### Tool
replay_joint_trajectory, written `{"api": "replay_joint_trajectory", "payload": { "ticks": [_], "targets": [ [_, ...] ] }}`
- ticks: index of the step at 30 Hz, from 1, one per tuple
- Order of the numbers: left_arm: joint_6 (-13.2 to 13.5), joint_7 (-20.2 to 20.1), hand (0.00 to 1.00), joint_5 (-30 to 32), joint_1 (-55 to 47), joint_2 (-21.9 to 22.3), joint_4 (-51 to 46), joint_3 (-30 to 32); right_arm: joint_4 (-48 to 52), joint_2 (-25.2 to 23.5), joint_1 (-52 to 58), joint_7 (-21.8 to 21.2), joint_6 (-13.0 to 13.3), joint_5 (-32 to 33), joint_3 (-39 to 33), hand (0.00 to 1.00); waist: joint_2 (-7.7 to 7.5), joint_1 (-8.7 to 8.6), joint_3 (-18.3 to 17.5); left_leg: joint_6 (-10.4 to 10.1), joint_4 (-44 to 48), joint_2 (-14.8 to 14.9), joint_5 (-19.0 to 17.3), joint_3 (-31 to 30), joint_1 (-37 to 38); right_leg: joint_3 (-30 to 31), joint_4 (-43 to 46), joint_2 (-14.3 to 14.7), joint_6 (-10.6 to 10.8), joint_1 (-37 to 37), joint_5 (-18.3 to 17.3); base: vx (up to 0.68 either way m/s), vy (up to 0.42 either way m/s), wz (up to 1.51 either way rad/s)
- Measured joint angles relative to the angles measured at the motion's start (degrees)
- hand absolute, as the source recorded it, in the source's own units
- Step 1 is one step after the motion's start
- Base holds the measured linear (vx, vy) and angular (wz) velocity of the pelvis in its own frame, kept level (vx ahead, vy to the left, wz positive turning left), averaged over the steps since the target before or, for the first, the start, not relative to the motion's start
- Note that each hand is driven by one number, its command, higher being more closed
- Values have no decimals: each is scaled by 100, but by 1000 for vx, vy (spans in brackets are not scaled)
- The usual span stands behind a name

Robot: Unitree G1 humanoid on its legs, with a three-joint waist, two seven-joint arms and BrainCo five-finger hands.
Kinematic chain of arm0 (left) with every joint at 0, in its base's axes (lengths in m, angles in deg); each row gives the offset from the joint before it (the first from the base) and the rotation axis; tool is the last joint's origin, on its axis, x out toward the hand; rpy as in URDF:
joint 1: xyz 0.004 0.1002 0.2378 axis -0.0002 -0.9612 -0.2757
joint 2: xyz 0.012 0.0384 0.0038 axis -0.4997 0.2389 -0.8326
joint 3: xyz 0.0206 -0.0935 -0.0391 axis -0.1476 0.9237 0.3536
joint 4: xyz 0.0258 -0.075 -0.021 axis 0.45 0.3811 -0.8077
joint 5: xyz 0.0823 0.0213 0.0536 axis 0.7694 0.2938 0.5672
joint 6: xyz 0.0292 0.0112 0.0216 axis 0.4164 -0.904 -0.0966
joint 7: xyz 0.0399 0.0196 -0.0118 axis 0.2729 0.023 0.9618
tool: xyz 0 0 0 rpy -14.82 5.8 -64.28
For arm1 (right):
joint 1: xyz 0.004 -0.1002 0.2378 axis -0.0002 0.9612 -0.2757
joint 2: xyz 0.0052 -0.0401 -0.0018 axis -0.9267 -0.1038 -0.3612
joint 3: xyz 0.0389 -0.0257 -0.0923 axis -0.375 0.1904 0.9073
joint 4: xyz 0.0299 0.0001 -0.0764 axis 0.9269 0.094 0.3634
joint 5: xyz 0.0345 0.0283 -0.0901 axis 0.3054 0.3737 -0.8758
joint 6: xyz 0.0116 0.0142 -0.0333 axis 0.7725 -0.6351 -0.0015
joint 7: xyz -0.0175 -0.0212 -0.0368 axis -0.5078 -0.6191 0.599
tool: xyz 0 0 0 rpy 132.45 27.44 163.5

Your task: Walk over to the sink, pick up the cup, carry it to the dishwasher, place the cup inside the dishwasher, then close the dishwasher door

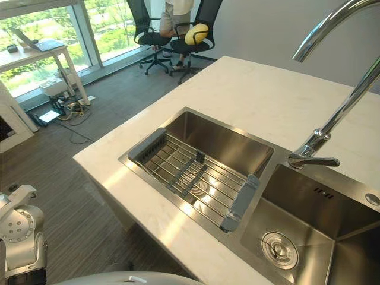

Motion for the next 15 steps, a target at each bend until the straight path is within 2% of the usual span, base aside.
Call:
{"api": "replay_joint_trajectory", "payload": {
  "ticks": [1,2,3,6,7,8,9,10,11,12,13,14,15],
  "targets": [
    [4,-111,100,-5,56,-3,156,-4,-65,-3,4,-20,-3,-8,-120,0,121,-89,110,-11,-114,186,-8,519,108,-251,-145,-19,-73,242,104,-173,-75,145],
    [5,-209,100,-7,54,0,284,-15,-190,5,-4,-85,-39,-17,-153,0,144,-125,127,-24,-192,306,-52,839,97,-483,-329,-27,-79,371,207,-187,70,133],
    [3,-337,100,-16,61,-5,355,-52,-266,-65,-6,-135,-65,-23,-229,0,123,-125,123,-118,-207,359,-85,1196,99,-746,-578,-185,-116,486,347,-159,150,107],
    [-46,-597,100,-69,-48,-3,270,-185,-331,-1,-22,-188,-72,-245,-268,0,128,-21,132,-87,943,256,69,1244,-193,-1096,-786,-561,-68,472,497,-125,159,53],
    [-78,-732,100,-160,-225,57,85,-219,-254,177,-73,-195,-74,-268,-286,0,515,52,49,-11,801,330,-178,1305,-38,-1100,-603,-404,81,372,565,-100,130,23],
    [-94,-816,100,-183,-296,46,-4,-198,-210,190,-98,-178,-71,-271,-343,0,541,33,67,-534,602,351,131,1444,-41,-1105,-243,-464,95,213,488,-62,54,24],
    [-106,-967,100,-247,-380,35,-57,-153,-151,146,-161,-183,-82,-269,-408,0,425,28,46,-617,464,232,251,1656,-102,-1079,122,-599,140,-13,252,-22,6,51],
    [-157,-1110,100,-402,-564,141,-49,-192,-159,106,-296,-176,-82,-309,-574,0,462,-6,53,-680,83,137,207,1820,-71,-1144,196,-587,124,-113,194,-28,-44,89],
    [-160,-1264,100,-578,-694,211,-36,-225,-203,-39,-327,-145,-79,-461,-691,0,176,-30,98,-459,108,-66,4,2054,-136,-1474,37,-815,-124,-171,187,-10,-30,86],
    [-173,-1285,100,-612,-705,234,-45,-245,-212,-40,-337,-128,-76,-477,-719,0,207,-30,118,-308,251,-76,65,2049,-174,-1537,54,-910,-158,-183,192,-37,-13,81],
    [-165,-1397,100,-724,-763,241,-49,-264,-189,-19,-339,-80,-67,-538,-717,0,281,33,199,76,933,-109,303,2172,-210,-1699,145,-1152,-72,-175,186,-54,-7,64],
    [-153,-1465,100,-847,-848,258,-88,-302,-139,66,-269,-76,-61,-602,-740,0,524,66,145,-89,866,-88,403,2297,-19,-1859,167,-1144,68,-132,169,-62,29,78],
    [-141,-1502,100,-897,-857,272,-134,-333,-158,147,-238,-70,-57,-622,-787,0,683,39,101,-242,590,-128,312,2204,13,-1986,197,-1153,111,-133,167,-44,57,91]
  ]
}}
